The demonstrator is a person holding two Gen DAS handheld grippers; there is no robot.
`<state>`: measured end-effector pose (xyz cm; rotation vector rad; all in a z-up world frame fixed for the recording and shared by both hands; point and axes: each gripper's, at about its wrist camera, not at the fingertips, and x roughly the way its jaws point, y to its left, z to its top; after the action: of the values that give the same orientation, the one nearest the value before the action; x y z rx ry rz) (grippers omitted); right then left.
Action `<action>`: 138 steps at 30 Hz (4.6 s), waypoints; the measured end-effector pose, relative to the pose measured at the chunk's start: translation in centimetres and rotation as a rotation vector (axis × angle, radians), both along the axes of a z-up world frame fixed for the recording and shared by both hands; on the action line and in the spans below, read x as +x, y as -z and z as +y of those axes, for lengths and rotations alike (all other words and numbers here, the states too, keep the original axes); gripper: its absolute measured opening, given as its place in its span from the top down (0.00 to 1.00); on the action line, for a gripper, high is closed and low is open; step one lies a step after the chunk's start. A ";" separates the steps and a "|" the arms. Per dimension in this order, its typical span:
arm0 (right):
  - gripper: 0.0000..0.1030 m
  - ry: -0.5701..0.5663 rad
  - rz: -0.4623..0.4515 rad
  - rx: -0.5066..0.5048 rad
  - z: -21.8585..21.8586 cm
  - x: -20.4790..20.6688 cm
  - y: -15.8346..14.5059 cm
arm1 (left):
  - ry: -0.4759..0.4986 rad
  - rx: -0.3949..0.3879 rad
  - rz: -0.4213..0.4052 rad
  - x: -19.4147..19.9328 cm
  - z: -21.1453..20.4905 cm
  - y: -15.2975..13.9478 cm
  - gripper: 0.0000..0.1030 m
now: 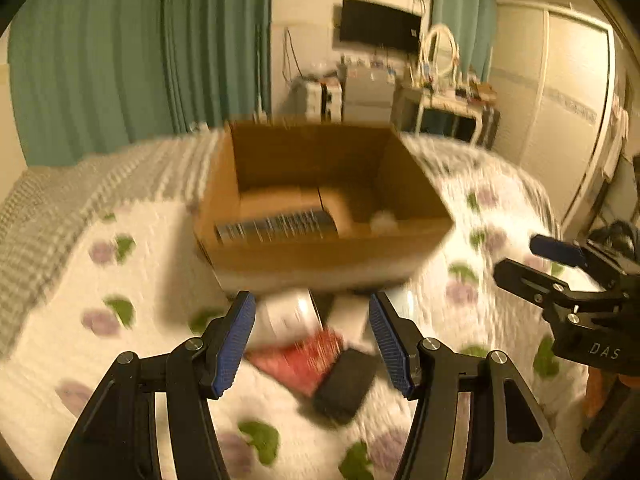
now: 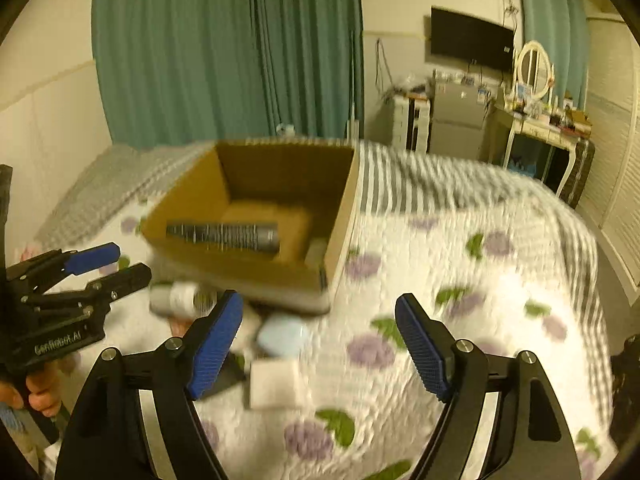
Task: Organize rigid objects
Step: 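Open both tools to drop the bottle and remote into the box, then grasp the white charger block with the right tool while the left tool grasps the black charger, then lift both chargers over the box and open both tools to drop them, then grasp the white hair dryer with the left tool while the right tool grasps the blue earbud case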
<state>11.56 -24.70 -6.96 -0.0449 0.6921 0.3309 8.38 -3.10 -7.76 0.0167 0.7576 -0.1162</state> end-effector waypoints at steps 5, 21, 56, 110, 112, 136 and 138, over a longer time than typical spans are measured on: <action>0.24 -0.033 0.078 -0.055 1.3 -0.2 3.3 | 0.053 -0.011 0.106 -0.6 -1.6 4.4 0.40; 0.24 -0.018 0.145 -0.068 1.4 0.8 5.2 | 0.059 -0.010 0.150 -0.7 -2.0 7.3 0.58; 0.52 -0.076 0.082 0.011 2.9 -0.8 -0.5 | -0.022 -0.174 -0.107 -1.8 1.6 -7.3 0.62; 0.16 -0.036 0.054 -0.023 2.5 3.3 2.8 | 0.038 0.155 0.007 3.6 2.5 2.8 0.38; 0.16 -0.036 0.095 -0.044 3.0 3.9 4.1 | 0.048 0.175 0.056 4.1 2.2 4.5 0.38; 0.16 -0.036 0.169 -0.090 4.0 4.6 6.8 | 0.060 0.126 0.088 3.8 0.8 4.8 0.48; 0.16 -0.046 0.182 -0.100 4.5 4.8 7.3 | 0.048 0.101 0.055 3.6 1.3 3.7 0.48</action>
<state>16.39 -20.20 -14.24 -0.1270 0.8889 0.3474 12.03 -1.80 -11.46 0.1284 0.8180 -0.1245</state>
